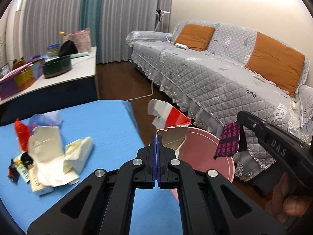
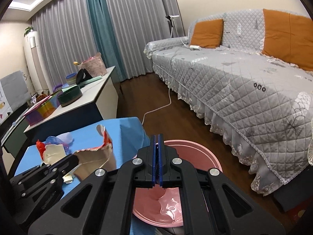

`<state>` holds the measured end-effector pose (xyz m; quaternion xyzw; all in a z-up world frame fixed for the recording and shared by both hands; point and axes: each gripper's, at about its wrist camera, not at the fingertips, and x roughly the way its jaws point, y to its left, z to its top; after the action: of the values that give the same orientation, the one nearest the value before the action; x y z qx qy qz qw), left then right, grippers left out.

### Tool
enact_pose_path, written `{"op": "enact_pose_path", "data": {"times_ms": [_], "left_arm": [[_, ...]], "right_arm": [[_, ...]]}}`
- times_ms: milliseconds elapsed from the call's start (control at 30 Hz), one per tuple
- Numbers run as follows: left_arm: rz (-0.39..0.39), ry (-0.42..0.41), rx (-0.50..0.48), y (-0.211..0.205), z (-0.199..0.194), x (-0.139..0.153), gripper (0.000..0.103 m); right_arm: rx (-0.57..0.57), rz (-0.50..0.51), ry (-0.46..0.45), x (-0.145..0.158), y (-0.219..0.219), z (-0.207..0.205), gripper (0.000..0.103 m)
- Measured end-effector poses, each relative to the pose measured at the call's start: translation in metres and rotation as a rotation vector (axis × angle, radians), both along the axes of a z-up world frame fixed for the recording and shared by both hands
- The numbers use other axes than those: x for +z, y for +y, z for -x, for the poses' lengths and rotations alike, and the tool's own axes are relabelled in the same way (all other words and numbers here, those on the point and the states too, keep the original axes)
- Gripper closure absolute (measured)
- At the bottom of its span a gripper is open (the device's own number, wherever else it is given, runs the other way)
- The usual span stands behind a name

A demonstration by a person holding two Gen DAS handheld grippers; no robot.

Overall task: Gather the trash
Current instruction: 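Carry the wrapper with left tool while right tool carries the pink card to basin, then open both tools over the pink basin to drop the trash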

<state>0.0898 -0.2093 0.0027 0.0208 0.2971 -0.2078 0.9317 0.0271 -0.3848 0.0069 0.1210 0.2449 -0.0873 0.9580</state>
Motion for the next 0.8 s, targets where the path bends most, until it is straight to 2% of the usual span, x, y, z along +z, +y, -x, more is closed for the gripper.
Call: {"op": "enact_pose_path", "data": {"times_ms": [400,500,533,567,600,633,800], "left_arm": [[-0.02,0.055,-0.073,-0.025,-0.027,-0.022,0.103],[-0.005,0.096,-0.133,-0.032,-0.032,-0.027,0.102],[-0.008,0.095,-0.143,-0.033,-0.032,-0.028,0.099],[-0.007,0.095,-0.146,-0.033,-0.032,-0.029,0.095],[-0.005,0.095,-0.141,-0.031,-0.032,-0.029,0.086],[-0.002,0.093,-0.133,-0.029,-0.032,-0.029,0.081],[0.02,0.102,-0.097,-0.015,-0.031,-0.03,0.081]], "right_arm": [[-0.02,-0.02,0.055,-0.019,-0.013,-0.012,0.1],[-0.023,-0.03,0.077,-0.022,-0.015,-0.016,0.095],[-0.027,-0.03,0.084,-0.024,-0.015,-0.017,0.094],[-0.031,-0.032,0.094,-0.025,-0.016,-0.019,0.089],[-0.036,-0.039,0.098,-0.026,-0.017,-0.019,0.084],[-0.043,-0.043,0.094,-0.026,-0.018,-0.019,0.077],[-0.062,-0.051,0.082,-0.022,-0.019,-0.016,0.076]]}}
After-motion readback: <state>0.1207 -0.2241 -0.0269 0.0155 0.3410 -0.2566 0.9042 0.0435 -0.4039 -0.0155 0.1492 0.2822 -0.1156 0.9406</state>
